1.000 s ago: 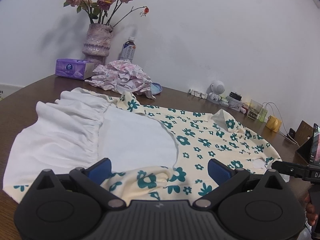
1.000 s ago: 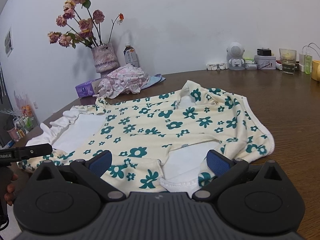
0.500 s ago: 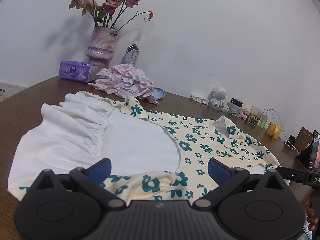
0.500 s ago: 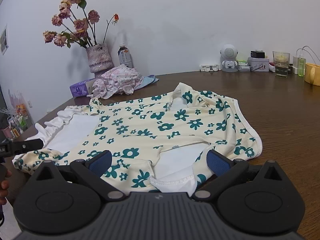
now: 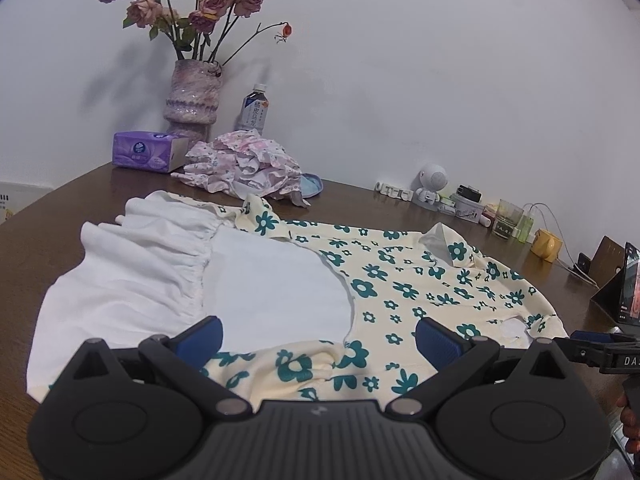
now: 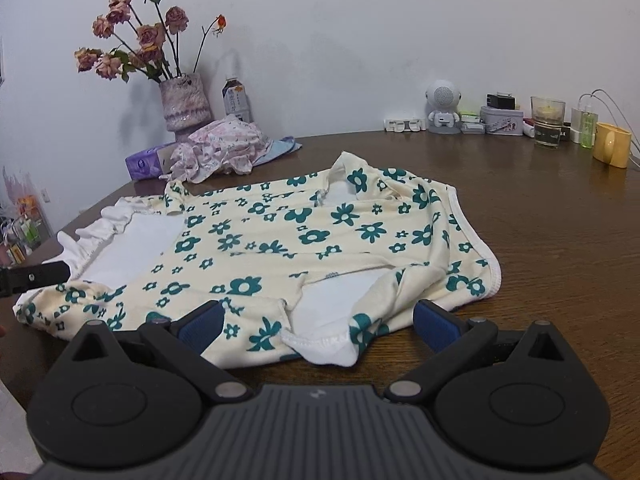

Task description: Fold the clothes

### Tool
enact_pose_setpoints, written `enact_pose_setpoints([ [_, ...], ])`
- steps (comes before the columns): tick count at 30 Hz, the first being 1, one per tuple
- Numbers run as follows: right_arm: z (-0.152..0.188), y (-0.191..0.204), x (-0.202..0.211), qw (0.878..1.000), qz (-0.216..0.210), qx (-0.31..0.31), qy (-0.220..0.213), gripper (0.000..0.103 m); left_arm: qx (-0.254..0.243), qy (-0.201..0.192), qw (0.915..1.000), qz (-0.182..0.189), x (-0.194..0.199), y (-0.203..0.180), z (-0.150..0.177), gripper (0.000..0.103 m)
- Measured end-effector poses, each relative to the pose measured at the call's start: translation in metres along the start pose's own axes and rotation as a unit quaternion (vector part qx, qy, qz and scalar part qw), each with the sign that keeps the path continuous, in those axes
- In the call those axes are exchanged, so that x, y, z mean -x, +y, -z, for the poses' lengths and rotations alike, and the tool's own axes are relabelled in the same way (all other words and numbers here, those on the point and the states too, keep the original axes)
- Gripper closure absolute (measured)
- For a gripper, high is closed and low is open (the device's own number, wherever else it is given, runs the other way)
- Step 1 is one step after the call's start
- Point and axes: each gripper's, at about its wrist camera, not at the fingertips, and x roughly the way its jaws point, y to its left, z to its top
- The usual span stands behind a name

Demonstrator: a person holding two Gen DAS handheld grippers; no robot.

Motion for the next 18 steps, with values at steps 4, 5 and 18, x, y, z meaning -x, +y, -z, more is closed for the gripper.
enact_pose_setpoints([
  [4,-0.001,-0.001,0.004,1.0,0.003,0.015,-0.002,0.001,-0.023,-0.004,0.9997,-0.001,0.004,-0.002,-0.002,0.0],
  [5,-0.001,-0.001,0.006,1.0,0.003,0.02,-0.004,0.001,-0.033,-0.005,0.9994,-0.001,0.005,-0.003,-0.002,0.0],
  [18,-0.011,0.006,0.025,0.955,0.021,0.296,0.015,0.001,-0.235,0.045,0.9705,-0.03,0.011,-0.025,-0.007,0.003],
])
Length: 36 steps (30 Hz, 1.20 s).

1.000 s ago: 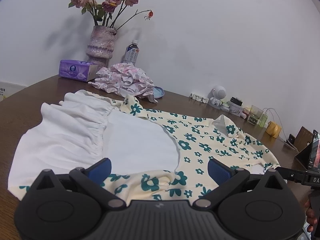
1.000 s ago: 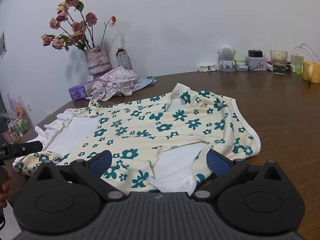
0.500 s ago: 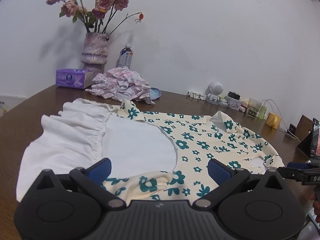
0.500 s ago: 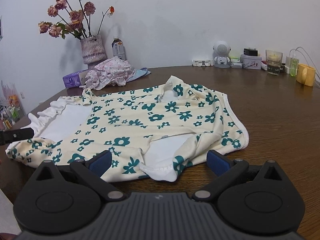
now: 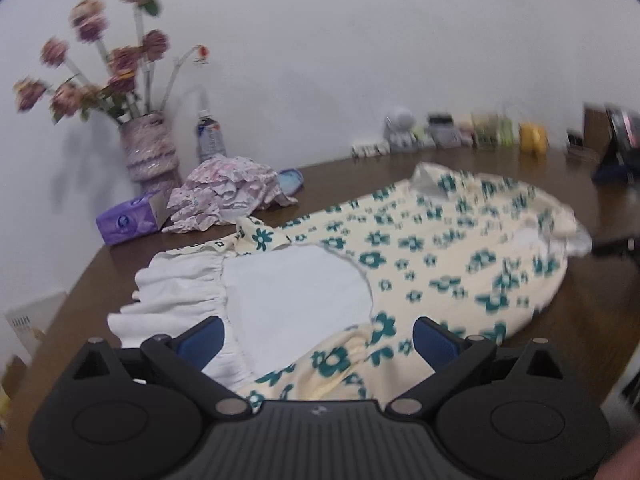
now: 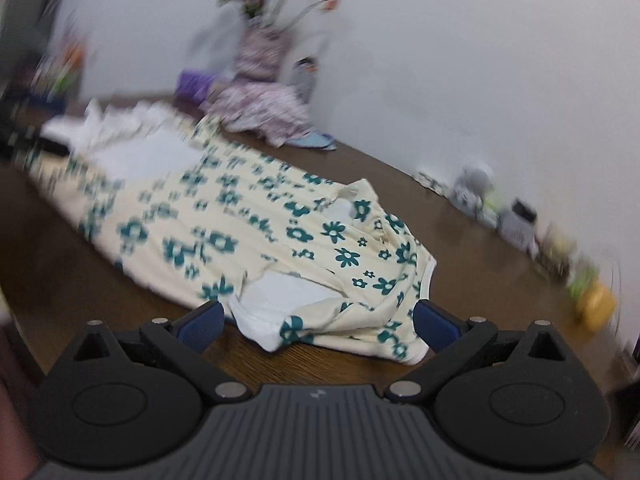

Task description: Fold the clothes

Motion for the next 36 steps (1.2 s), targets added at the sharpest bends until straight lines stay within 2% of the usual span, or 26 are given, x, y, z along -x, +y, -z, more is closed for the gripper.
enact_pose_setpoints([
  [5,-0.005,0.005,-0.009,0.992,-0.012,0.122,0.038,0.005,-0.113,0.031,0.9931,-0.007,0.005,-0.008,0.001,0.004],
  [10,-0.01,0.001,-0.02,0.975,-0.035,0.214,0.046,0.008,-0.162,0.079,0.9835,0.012,0.002,-0.004,0.0,0.009],
  [12,-0.014,-0.001,-0.027,0.968,-0.055,0.237,0.057,0.017,-0.187,0.099,0.9771,0.025,0.001,-0.005,0.0,0.01],
  [15,-0.02,-0.001,-0.034,0.954,-0.088,0.278,0.069,0.02,-0.221,0.122,0.9665,0.047,-0.001,-0.008,-0.002,0.02],
  [20,-0.027,0.004,-0.041,0.932,-0.118,0.33,0.085,0.028,-0.269,0.148,0.9475,0.089,-0.006,-0.013,-0.005,0.053],
  [24,-0.027,0.005,-0.041,0.923,-0.127,0.351,0.093,0.028,-0.317,0.158,0.9289,0.109,-0.003,-0.018,-0.004,0.054],
  [29,-0.025,0.007,-0.042,0.917,-0.13,0.362,0.101,0.029,-0.384,0.17,0.8991,0.124,0.003,-0.023,0.003,0.054],
  [32,-0.026,0.008,-0.043,0.916,-0.139,0.364,0.099,0.034,-0.39,0.181,0.8961,0.111,-0.002,-0.018,0.007,0.056],
  [36,-0.026,0.009,-0.045,0.914,-0.144,0.365,0.096,0.038,-0.379,0.194,0.9012,0.083,-0.007,-0.005,0.01,0.056],
])
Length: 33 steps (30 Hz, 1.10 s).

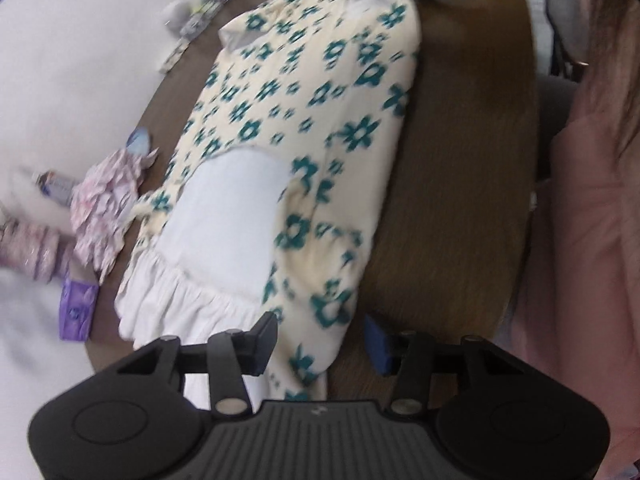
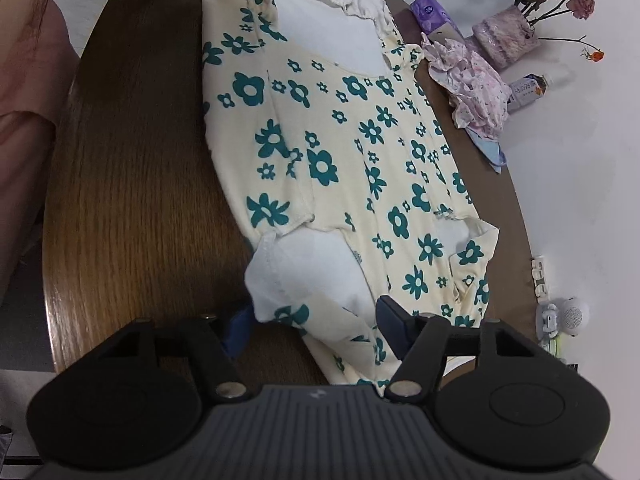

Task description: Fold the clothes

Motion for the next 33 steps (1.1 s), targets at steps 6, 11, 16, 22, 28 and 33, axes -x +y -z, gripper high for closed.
enact_pose_setpoints([
  [6,0.006,-0.001,0.0,1.0,0.005,-0.006,0.007,0.043,0.022,0.009,0.9996,-0.016,-0.001,0.004,0.009,0.057],
  [11,0.004,0.002,-0.001,1.0,0.013,-0.004,0.002,0.045,0.047,0.034,0.9974,-0.043,-0.008,0.014,0.025,0.064],
  [16,0.005,0.003,-0.002,1.0,0.004,-0.008,0.006,0.063,0.057,0.042,0.9966,-0.042,-0.015,0.02,0.033,0.096],
  [22,0.004,0.006,-0.004,1.0,0.008,-0.006,0.016,0.073,0.055,0.004,0.9975,-0.045,0.002,0.017,0.033,0.074],
  [28,0.009,0.007,0.001,1.0,0.01,-0.002,0.015,0.061,0.001,-0.039,0.9992,-0.001,0.012,-0.002,0.017,0.064],
  [33,0.002,0.005,-0.004,1.0,0.008,0.016,0.012,0.061,-0.028,-0.04,0.9988,-0.008,-0.006,0.002,0.003,0.069],
])
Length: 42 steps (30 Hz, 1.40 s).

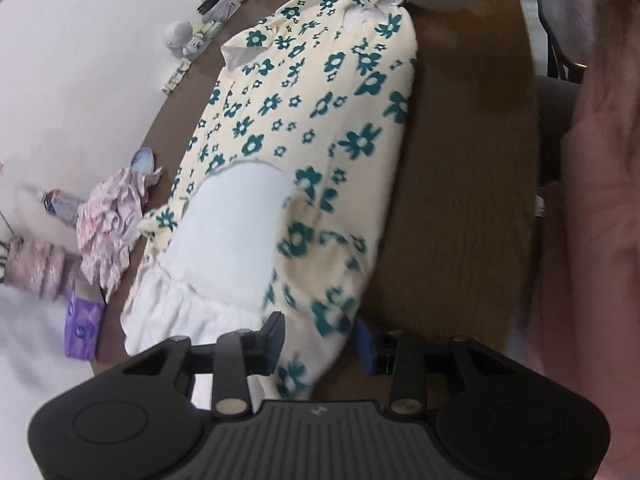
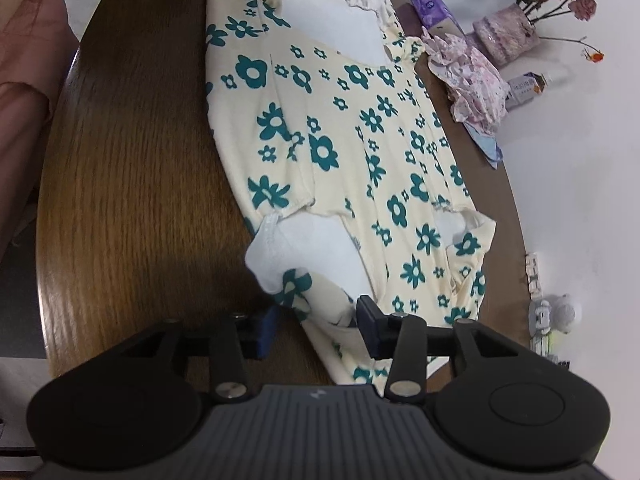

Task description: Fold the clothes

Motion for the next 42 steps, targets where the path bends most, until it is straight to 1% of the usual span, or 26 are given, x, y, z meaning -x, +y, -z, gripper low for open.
enact_pose_setpoints([
  [1,-0.002,-0.001,-0.001,1.0,-0.003,0.002,0.001,0.062,-0.007,0.003,1.0,0.004,-0.002,0.001,-0.002,0.081],
  [2,-0.003,-0.001,-0.001,1.0,-0.008,0.005,0.004,0.067,-0.015,0.007,0.9998,0.011,-0.003,0.001,-0.003,0.1],
  [4,-0.006,0.001,-0.002,1.0,-0.017,0.013,0.011,0.081,-0.02,0.004,0.9996,0.017,-0.002,0.004,-0.003,0.099],
  [5,-0.007,0.003,-0.002,1.0,-0.021,0.016,0.013,0.091,-0.015,0.001,0.9997,0.017,0.0,0.006,-0.003,0.099],
  [8,-0.007,0.002,0.001,1.0,-0.018,0.007,0.006,0.096,0.014,-0.004,0.9998,0.011,0.005,0.018,-0.003,0.099],
  [16,-0.008,-0.01,0.007,1.0,-0.022,-0.005,-0.006,0.096,0.022,-0.007,0.9996,0.015,0.01,0.029,-0.006,0.099],
  [23,-0.013,-0.022,0.015,1.0,-0.007,-0.004,-0.011,0.097,0.024,-0.008,0.999,0.037,0.01,0.048,-0.01,0.1],
  [32,-0.013,-0.037,0.006,1.0,-0.007,-0.013,-0.013,0.097,0.028,-0.006,0.9985,0.046,-0.001,0.064,-0.012,0.099],
  [36,-0.012,-0.042,0.004,1.0,-0.012,-0.019,-0.014,0.097,0.032,-0.008,0.9977,0.058,0.0,0.061,-0.011,0.099],
  [39,-0.011,-0.038,0.003,1.0,-0.02,-0.018,-0.015,0.097,0.04,-0.01,0.9974,0.06,0.0,0.049,-0.007,0.093],
  [40,-0.01,-0.036,0.004,0.999,-0.022,-0.018,-0.015,0.097,0.046,-0.01,0.9974,0.055,-0.002,0.044,-0.005,0.088],
  [42,-0.009,-0.033,0.004,0.999,-0.025,-0.02,-0.016,0.097,0.061,-0.008,0.997,0.048,-0.005,0.034,0.0,0.085],
])
